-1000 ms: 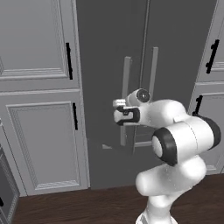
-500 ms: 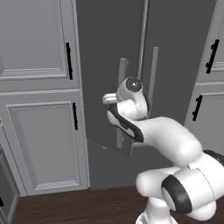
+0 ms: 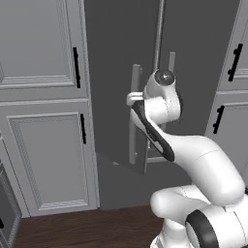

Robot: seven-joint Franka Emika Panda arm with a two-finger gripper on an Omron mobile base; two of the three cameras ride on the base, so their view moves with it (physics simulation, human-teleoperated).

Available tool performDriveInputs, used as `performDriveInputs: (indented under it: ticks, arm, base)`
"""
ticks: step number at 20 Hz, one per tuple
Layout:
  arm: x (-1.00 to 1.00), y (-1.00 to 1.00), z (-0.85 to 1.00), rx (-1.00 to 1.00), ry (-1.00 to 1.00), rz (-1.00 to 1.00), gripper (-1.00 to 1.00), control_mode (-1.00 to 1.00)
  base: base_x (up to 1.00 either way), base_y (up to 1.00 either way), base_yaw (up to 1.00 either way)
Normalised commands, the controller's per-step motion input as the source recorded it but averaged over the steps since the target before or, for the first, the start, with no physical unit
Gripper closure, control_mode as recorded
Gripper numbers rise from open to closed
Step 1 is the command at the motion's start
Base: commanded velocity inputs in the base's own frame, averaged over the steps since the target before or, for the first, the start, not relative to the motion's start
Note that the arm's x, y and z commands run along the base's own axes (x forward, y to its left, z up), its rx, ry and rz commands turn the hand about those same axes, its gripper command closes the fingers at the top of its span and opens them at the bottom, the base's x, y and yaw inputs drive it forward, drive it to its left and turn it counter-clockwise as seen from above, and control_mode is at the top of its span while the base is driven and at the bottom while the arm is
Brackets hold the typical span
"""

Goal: Grab a lemon wedge from the fridge and one ice cube from the ice bowl, and put them in the glass of lemonade.

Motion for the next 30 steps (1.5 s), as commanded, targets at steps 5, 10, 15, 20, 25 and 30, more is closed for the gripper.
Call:
performDriveInputs:
  ticks: [5,10,15,20,25,30]
  arm:
    - [-0.12,-1.0,-0.24,0.86,-0.06,-0.21,1.0,-1.0]
    - [-0.1,-0.78,-0.09,0.72,-0.06,-0.09,1.0,-1.0]
    - [0.28,-0.04,0.0,0.11,0.0,-0.05,-1.0,-1.0]
    - [0.31,0.0,0.0,0.1,0.0,-0.08,-1.0,-1.0]
    - [0.26,-0.28,0.0,0.34,0.01,-0.03,-1.0,-1.0]
    - [0.47,-0.27,0.0,0.36,0.0,0.0,-1.0,-1.0]
  base:
    - [0.0,0.0,0.0]
    - [0.0,0.0,0.0]
    - [0.0,0.0,0.0]
    - [0.0,0.0,0.0]
    - [0.0,0.0,0.0]
    - [0.0,0.0,0.0]
